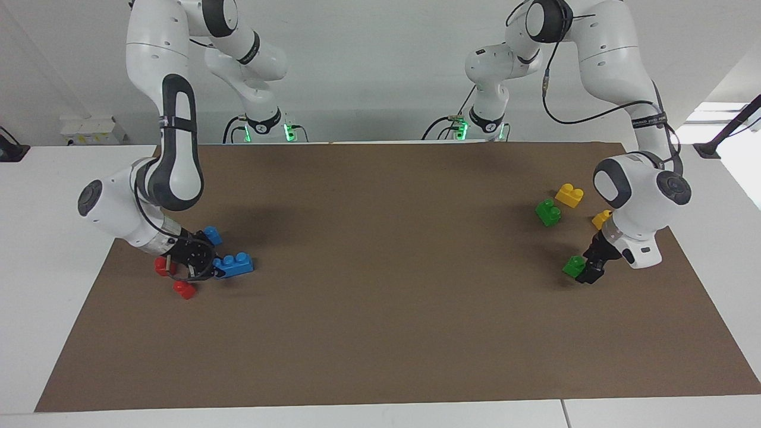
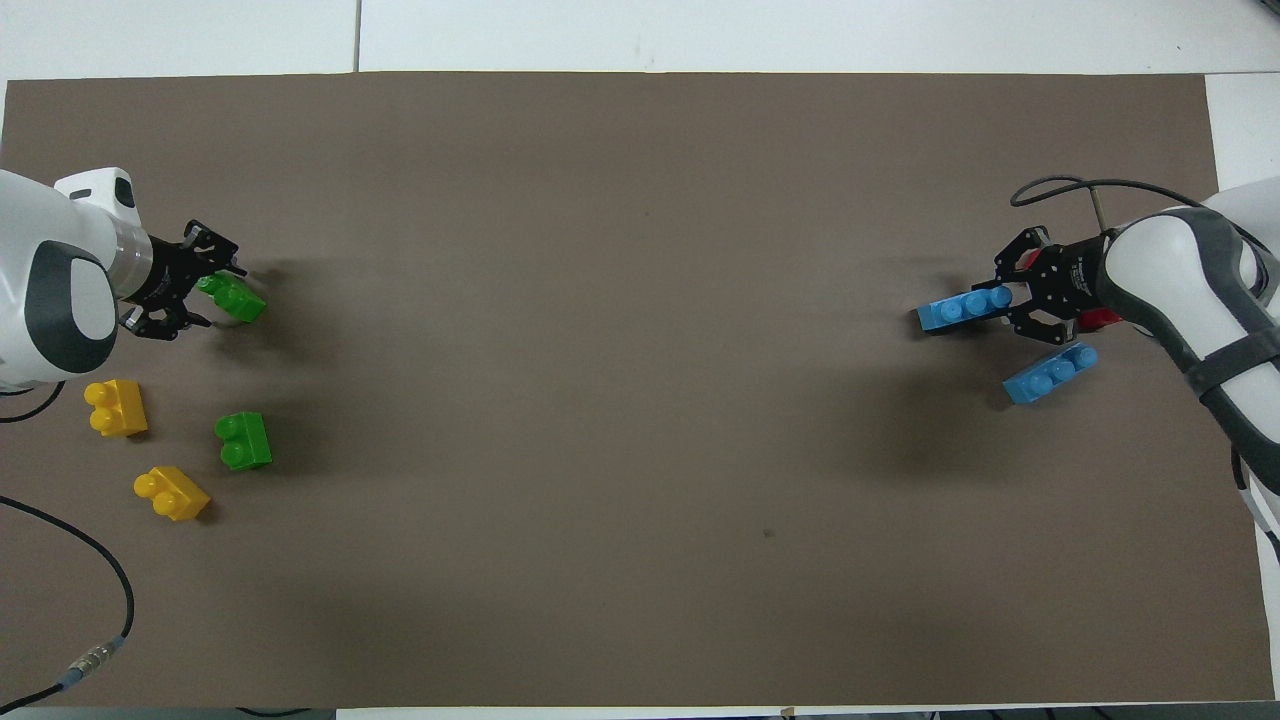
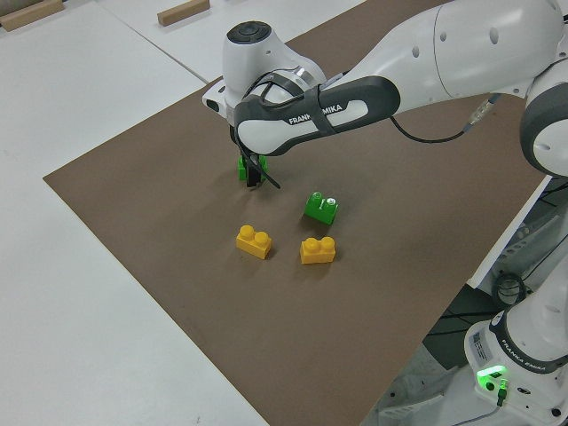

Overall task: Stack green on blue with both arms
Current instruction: 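Carry the green brick and blue brick toward each other at table center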

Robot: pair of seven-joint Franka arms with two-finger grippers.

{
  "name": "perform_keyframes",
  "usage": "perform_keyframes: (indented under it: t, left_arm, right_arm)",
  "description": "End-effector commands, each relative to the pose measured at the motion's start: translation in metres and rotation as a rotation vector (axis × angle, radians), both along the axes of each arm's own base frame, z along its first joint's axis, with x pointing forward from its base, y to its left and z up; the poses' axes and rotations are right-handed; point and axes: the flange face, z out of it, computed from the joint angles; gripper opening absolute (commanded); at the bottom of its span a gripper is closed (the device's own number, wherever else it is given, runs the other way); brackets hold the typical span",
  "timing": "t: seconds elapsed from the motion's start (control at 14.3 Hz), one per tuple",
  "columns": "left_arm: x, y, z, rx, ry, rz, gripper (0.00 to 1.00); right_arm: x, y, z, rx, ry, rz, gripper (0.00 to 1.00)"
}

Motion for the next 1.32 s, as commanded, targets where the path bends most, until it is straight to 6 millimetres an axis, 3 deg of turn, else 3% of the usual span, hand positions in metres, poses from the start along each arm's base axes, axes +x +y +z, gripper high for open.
perform_keyframes:
  t: [0.0, 0.07, 0.21, 0.35, 0.56, 0.77, 0.91, 1.05, 1.25]
  left_arm:
    - [0.007, 0.004, 0.000, 0.015, -0.019, 0.006, 0.61]
    - [0.008, 0.004, 0.001, 0.016, -0.023, 0.006, 0.48]
    - [0.008, 0.004, 0.002, 0.015, -0.026, 0.007, 0.28]
    - [0.009, 0.004, 0.002, 0.014, -0.028, 0.006, 0.00]
    - [0.010, 0.004, 0.004, 0.015, -0.033, 0.005, 0.00]
    - [0.010, 0.001, 0.006, 0.013, -0.028, 0.005, 0.00]
    - [0.008, -0.010, 0.020, 0.010, -0.011, 0.008, 0.00]
    - [0.002, -0.019, 0.050, 0.010, -0.012, 0.073, 0.00]
    - [-0.008, -0.050, 0.088, 0.009, 0.002, 0.124, 0.00]
  right_arm:
    - [0.013, 0.017, 0.037, 0.059, -0.013, -0.002, 0.00]
    - [0.016, 0.028, 0.050, 0.066, 0.008, -0.035, 0.00]
    - [0.019, 0.069, 0.073, 0.065, 0.018, -0.069, 0.00]
    - [0.020, 0.104, 0.086, 0.062, 0.026, -0.096, 0.00]
    - [0.015, 0.164, 0.112, 0.066, 0.012, -0.063, 0.00]
    - [0.004, 0.221, 0.114, 0.050, 0.052, -0.065, 0.00]
    - [0.001, 0.242, 0.113, 0.045, 0.067, -0.165, 0.00]
    - [-0.009, 0.271, 0.106, 0.041, 0.067, -0.250, 0.00]
    - [-0.025, 0.301, 0.094, 0.038, 0.046, -0.302, 0.00]
